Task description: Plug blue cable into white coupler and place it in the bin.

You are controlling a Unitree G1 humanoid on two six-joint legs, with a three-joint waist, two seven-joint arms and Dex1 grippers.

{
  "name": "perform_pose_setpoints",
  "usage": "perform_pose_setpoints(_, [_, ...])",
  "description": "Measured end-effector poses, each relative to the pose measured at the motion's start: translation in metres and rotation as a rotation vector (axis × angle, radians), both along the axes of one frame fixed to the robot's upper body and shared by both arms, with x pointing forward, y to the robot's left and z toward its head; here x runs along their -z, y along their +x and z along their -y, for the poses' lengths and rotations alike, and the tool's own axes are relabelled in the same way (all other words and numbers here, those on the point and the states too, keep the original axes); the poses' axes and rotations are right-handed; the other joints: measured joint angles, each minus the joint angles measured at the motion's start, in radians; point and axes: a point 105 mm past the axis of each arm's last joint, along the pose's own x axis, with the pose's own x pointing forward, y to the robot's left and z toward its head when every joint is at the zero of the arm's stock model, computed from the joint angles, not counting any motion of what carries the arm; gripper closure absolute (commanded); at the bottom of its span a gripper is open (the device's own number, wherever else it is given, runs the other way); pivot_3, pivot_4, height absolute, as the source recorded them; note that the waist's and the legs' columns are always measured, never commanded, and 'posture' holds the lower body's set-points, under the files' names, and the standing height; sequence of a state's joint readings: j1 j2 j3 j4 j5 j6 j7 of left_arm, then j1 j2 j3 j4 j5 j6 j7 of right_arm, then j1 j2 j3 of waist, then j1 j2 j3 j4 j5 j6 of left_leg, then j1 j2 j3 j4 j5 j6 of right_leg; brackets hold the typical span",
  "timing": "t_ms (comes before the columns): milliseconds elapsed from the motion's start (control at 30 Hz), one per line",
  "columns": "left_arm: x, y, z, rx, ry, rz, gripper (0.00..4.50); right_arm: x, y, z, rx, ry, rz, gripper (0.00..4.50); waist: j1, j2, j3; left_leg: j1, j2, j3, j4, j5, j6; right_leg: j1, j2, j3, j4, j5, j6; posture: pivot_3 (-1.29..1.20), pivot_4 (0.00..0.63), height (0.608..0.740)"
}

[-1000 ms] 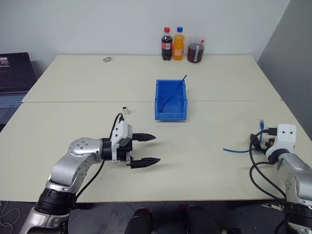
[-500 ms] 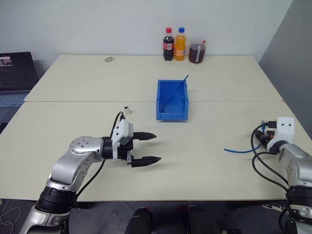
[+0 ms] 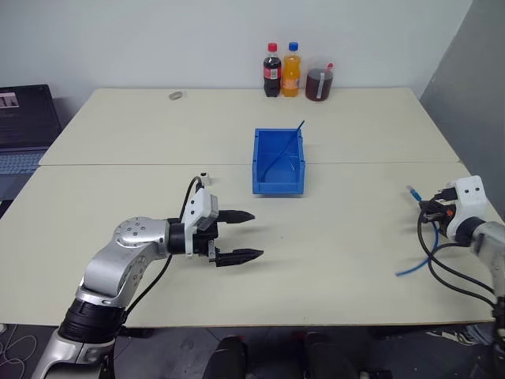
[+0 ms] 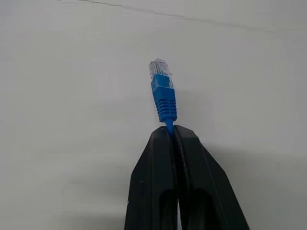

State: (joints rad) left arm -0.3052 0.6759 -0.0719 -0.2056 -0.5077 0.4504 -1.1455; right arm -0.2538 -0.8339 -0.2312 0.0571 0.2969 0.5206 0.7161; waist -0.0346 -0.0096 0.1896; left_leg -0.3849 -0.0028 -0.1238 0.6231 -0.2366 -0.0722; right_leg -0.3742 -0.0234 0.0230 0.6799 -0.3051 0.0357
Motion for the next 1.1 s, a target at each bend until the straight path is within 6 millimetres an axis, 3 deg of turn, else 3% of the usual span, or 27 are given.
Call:
perform_pose_setpoints(100, [0.008, -0.003, -0.007, -0.010, 0.024, -0.018, 0.00, -0.015, -0.016, -0.048, -0.363, -0.134, 0.019, 4.49, -0.010, 0.000, 0.000, 0.001, 0.002, 0.000, 0.000, 0.000, 0.000, 0.000, 0.001, 0.000, 0.000, -0.001, 0.001, 0.00, 0.150, 0.740])
perform_pose_setpoints(167, [0.019, -0.007, -0.021, -0.029, 0.082, -0.038, 0.00, -0.012, -0.032, -0.098, -0.668, -0.221, 0.015, 4.49, -0.020, -0.001, 0.001, 0.002, 0.003, 0.000, 0.000, 0.000, 0.000, 0.000, 0.002, 0.000, 0.000, -0.001, 0.000, 0.00, 0.150, 0.740])
perform_pose_setpoints(233, [0.025, -0.010, -0.029, -0.035, 0.117, -0.041, 0.00, -0.008, -0.036, -0.124, -0.792, -0.250, 0.023, 4.49, -0.024, -0.002, 0.001, 0.002, 0.004, 0.001, 0.000, 0.000, 0.000, 0.000, 0.002, 0.000, 0.000, -0.001, 0.000, 0.00, 0.150, 0.740])
perform_pose_setpoints(333, [0.043, -0.014, -0.056, -0.083, 0.205, -0.061, 0.00, 0.006, -0.039, -0.197, -1.032, -0.224, 0.063, 4.49, -0.026, -0.001, 0.002, 0.002, 0.006, 0.001, 0.000, 0.000, 0.000, -0.001, 0.004, 0.000, 0.001, -0.001, 0.000, 0.00, 0.150, 0.740])
perform_pose_setpoints(500, [0.059, -0.022, -0.077, -0.123, 0.276, -0.084, 0.00, 0.019, -0.029, -0.242, -1.144, -0.236, 0.075, 4.49, 0.001, -0.002, 0.003, -0.005, 0.004, 0.000, 0.002, 0.000, 0.000, -0.005, 0.002, -0.001, 0.000, 0.002, -0.005, 0.00, 0.150, 0.740])
perform_pose_setpoints(633, [0.058, -0.023, -0.081, -0.146, 0.275, -0.067, 0.00, 0.026, -0.018, -0.272, -1.193, -0.255, 0.103, 4.49, 0.007, -0.003, 0.002, -0.010, 0.003, -0.002, 0.003, 0.000, -0.001, -0.008, 0.001, -0.003, 0.001, 0.003, -0.005, 0.00, 0.150, 0.740])
perform_pose_setpoints(733, [0.059, -0.023, -0.083, -0.155, 0.279, -0.066, 0.00, 0.041, -0.017, -0.280, -1.215, -0.266, 0.069, 3.94, 0.007, -0.003, 0.002, -0.013, 0.003, -0.003, 0.003, 0.000, -0.001, -0.011, 0.001, -0.004, 0.002, 0.003, -0.005, 0.00, 0.150, 0.740])
perform_pose_setpoints(933, [0.060, -0.022, -0.083, -0.177, 0.270, -0.069, 0.00, 0.047, -0.019, -0.277, -1.245, -0.286, 0.040, 2.47, 0.002, -0.002, 0.002, -0.013, 0.003, -0.004, 0.003, 0.000, -0.001, -0.012, 0.001, -0.005, 0.003, 0.003, -0.007, 0.00, 0.150, 0.740])
perform_pose_setpoints(1100, [0.053, -0.011, -0.075, -0.194, 0.231, -0.034, 0.00, 0.029, -0.027, -0.258, -1.231, -0.254, 0.010, 1.33, 0.010, -0.002, 0.002, -0.014, 0.002, -0.007, 0.005, 0.000, -0.001, -0.011, 0.001, -0.007, 0.003, 0.004, -0.007, 0.00, 0.150, 0.740])
